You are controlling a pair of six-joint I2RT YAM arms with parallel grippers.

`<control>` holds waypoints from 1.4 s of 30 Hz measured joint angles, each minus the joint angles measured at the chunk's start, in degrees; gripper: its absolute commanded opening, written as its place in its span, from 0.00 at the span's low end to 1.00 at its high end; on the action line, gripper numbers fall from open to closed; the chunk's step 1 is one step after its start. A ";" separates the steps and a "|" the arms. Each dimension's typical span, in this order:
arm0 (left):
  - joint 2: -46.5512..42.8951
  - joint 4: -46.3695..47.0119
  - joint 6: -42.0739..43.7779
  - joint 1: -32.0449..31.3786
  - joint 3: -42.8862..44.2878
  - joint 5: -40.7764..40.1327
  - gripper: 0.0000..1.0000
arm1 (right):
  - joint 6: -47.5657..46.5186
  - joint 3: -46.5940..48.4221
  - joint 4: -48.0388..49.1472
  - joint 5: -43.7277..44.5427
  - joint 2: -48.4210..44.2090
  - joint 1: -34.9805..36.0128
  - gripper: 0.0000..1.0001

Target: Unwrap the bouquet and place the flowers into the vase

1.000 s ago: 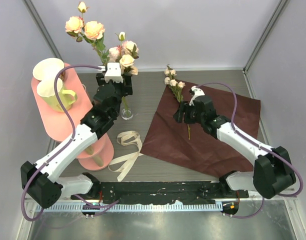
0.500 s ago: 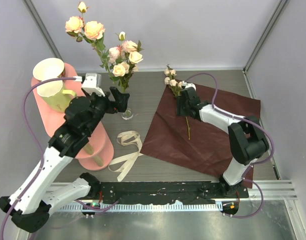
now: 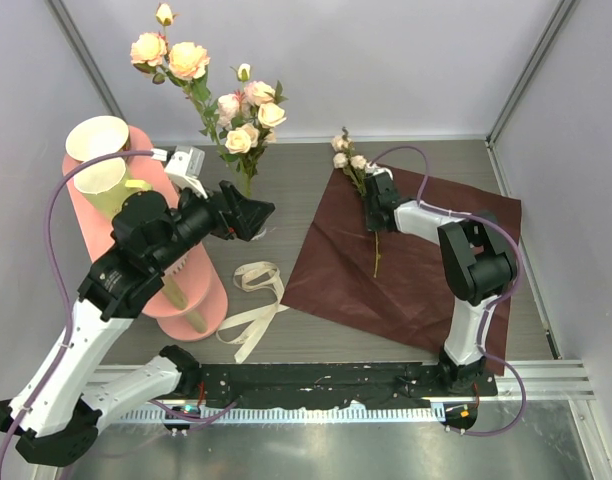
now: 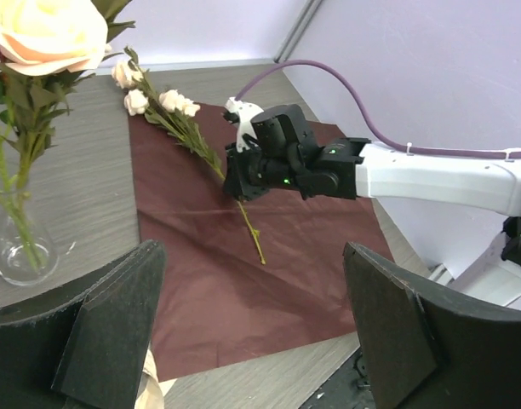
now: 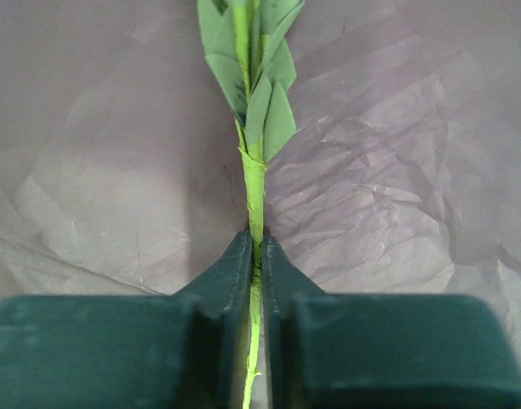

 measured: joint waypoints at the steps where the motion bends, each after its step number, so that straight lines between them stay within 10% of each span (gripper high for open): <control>1: 0.20 0.04 -0.46 0.00 0.11 0.55 0.89 | -0.37 0.11 0.13 -0.17 0.00 0.00 0.01; 9: 2.45 1.14 -2.97 0.00 1.62 4.24 0.89 | -1.09 -1.01 -0.81 -1.29 -5.35 0.00 0.01; 25: 24.61 12.44 -11.32 -5.27 16.31 19.85 0.77 | 4.85 -16.22 8.15 -22.40 -62.27 -0.02 0.01; 42: 37.09 12.85 -12.83 -12.76 31.54 10.69 0.58 | 4.55 -19.76 8.57 -37.70 -72.11 0.00 0.01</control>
